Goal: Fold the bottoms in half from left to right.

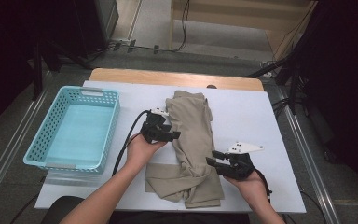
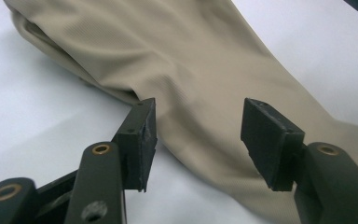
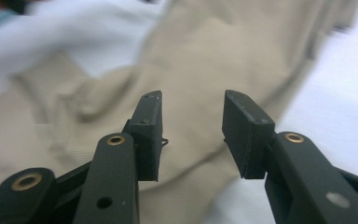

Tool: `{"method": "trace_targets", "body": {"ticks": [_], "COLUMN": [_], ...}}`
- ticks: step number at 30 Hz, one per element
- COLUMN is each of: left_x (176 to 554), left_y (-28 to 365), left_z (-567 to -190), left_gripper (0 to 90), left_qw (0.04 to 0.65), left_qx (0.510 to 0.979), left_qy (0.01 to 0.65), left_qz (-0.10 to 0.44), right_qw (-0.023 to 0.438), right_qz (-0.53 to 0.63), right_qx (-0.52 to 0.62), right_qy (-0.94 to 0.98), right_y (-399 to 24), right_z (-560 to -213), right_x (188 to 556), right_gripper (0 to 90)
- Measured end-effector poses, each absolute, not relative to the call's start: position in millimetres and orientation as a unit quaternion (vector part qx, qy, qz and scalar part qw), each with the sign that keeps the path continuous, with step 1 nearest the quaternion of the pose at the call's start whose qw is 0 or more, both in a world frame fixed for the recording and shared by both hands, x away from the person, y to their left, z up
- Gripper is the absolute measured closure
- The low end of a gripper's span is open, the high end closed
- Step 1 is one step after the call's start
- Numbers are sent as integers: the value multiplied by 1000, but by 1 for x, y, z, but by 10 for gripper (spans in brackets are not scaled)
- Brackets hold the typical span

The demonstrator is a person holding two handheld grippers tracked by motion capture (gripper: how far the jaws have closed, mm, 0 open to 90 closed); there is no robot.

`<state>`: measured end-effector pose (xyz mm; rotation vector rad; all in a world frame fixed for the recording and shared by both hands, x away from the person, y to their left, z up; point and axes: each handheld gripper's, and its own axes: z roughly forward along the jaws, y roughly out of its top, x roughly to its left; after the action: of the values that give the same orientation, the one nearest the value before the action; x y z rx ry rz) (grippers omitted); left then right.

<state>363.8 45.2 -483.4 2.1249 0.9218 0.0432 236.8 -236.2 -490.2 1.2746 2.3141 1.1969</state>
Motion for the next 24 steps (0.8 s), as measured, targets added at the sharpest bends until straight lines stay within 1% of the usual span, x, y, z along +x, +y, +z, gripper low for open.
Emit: {"method": "trace_targets", "body": {"ticks": [3, 8, 11, 13, 14, 16, 17, 22, 23, 24], "left_x": [353, 349, 347, 347, 347, 345, 344, 340, 339, 339], "left_y": [47, 49, 50, 50, 50, 51, 50, 49, 48, 48], "left_z": [-489, -493, -495, -495, -495, -494, -494, -493, -493, -493], "left_gripper": [423, 422, 407, 395, 386, 382, 366, 361, 360, 352], "left_qw": [399, 398, 399, 402, 402, 408, 409, 411, 410, 410], "left_qx": [842, 843, 842, 841, 841, 838, 838, 838, 840, 840], "left_qy": [362, 363, 362, 361, 361, 363, 362, 357, 356, 356], "left_qz": [18, 11, 14, 16, 16, 16, 17, 16, 16, 16], "right_qw": [131, 129, 134, 137, 134, 122, 126, 129, 123, 119], "right_qz": [396, 374, 362, 356, 352, 352, 352, 360, 364, 365], "right_qx": [456, 478, 484, 492, 496, 505, 502, 505, 516, 519], "right_qy": [786, 784, 785, 783, 782, 779, 780, 774, 765, 763], "right_y": [-240, -235, -233, -233, -235, -239, -241, -251, -256, -257], "right_z": [-503, -517, -524, -524, -523, -520, -518, -509, -509, -510], "right_x": [255, 270, 276, 278, 279, 279, 278, 276, 277, 277], "right_gripper": [558, 567, 679, 799, 844, 875, 876, 877, 872, 825]}}
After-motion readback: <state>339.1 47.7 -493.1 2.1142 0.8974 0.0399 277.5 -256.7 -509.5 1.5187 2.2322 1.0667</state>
